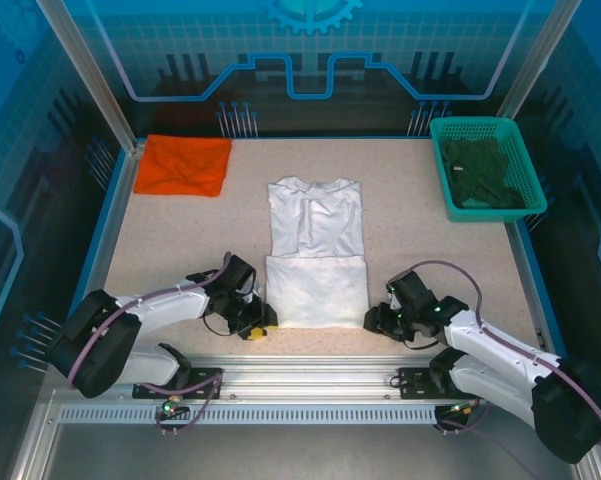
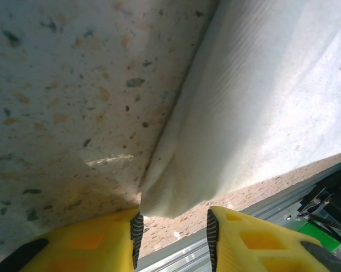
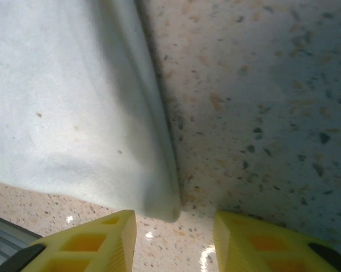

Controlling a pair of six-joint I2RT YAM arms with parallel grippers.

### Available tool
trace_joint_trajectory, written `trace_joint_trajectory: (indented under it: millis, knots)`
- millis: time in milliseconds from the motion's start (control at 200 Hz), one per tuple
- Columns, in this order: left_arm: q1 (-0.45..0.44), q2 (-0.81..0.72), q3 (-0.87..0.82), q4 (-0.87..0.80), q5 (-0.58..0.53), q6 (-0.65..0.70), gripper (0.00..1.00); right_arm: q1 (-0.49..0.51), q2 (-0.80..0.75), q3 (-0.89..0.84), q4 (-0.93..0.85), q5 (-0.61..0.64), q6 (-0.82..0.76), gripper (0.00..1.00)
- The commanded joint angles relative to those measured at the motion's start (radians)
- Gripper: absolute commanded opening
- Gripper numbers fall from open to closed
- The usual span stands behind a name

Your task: Fold and stack the t-shirts

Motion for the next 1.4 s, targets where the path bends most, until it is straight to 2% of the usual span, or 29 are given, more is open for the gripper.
trace_joint_trajectory:
  millis: [0, 150, 310, 525, 670, 720, 865, 975, 1120, 1311, 1396]
  knots:
    - [-0.007, 0.044, 0.012, 0.032, -0.009, 0.012, 0.37, 0.024, 0.013, 0.027, 0.064, -0.025, -0.016, 0.41]
    - [-0.008, 0.066, 0.03, 0.034, -0.022, 0.016, 0.34, 0.032, 0.045, 0.038, 0.06, -0.01, -0.013, 0.39]
    - [-0.007, 0.085, 0.054, 0.006, -0.06, 0.028, 0.27, 0.032, 0.096, 0.045, 0.043, 0.007, 0.006, 0.28]
    - [0.008, 0.095, 0.088, -0.013, -0.105, 0.034, 0.13, 0.032, 0.143, 0.08, 0.027, 0.013, -0.004, 0.13]
    - [0.01, 0.095, 0.108, -0.029, -0.12, 0.044, 0.0, 0.031, 0.151, 0.102, 0.006, 0.023, -0.015, 0.03]
    - [0.011, 0.093, 0.117, -0.046, -0.127, 0.056, 0.0, 0.031, 0.152, 0.118, -0.019, 0.032, -0.027, 0.0]
    - [0.012, 0.068, 0.123, -0.119, -0.141, 0.089, 0.0, 0.034, 0.156, 0.147, -0.088, 0.044, -0.062, 0.0]
    - [0.004, 0.031, 0.094, -0.16, -0.111, 0.073, 0.0, 0.058, 0.145, 0.13, -0.122, 0.042, -0.063, 0.0]
    - [-0.077, -0.048, 0.067, -0.238, -0.074, 0.041, 0.0, 0.167, 0.064, 0.073, -0.16, 0.062, 0.0, 0.0]
    - [-0.155, -0.149, -0.011, -0.212, 0.083, -0.068, 0.0, 0.259, -0.067, 0.058, -0.276, 0.081, 0.048, 0.0]
    - [-0.18, -0.205, -0.018, -0.232, 0.12, -0.097, 0.0, 0.287, -0.116, 0.061, -0.318, 0.07, 0.078, 0.0]
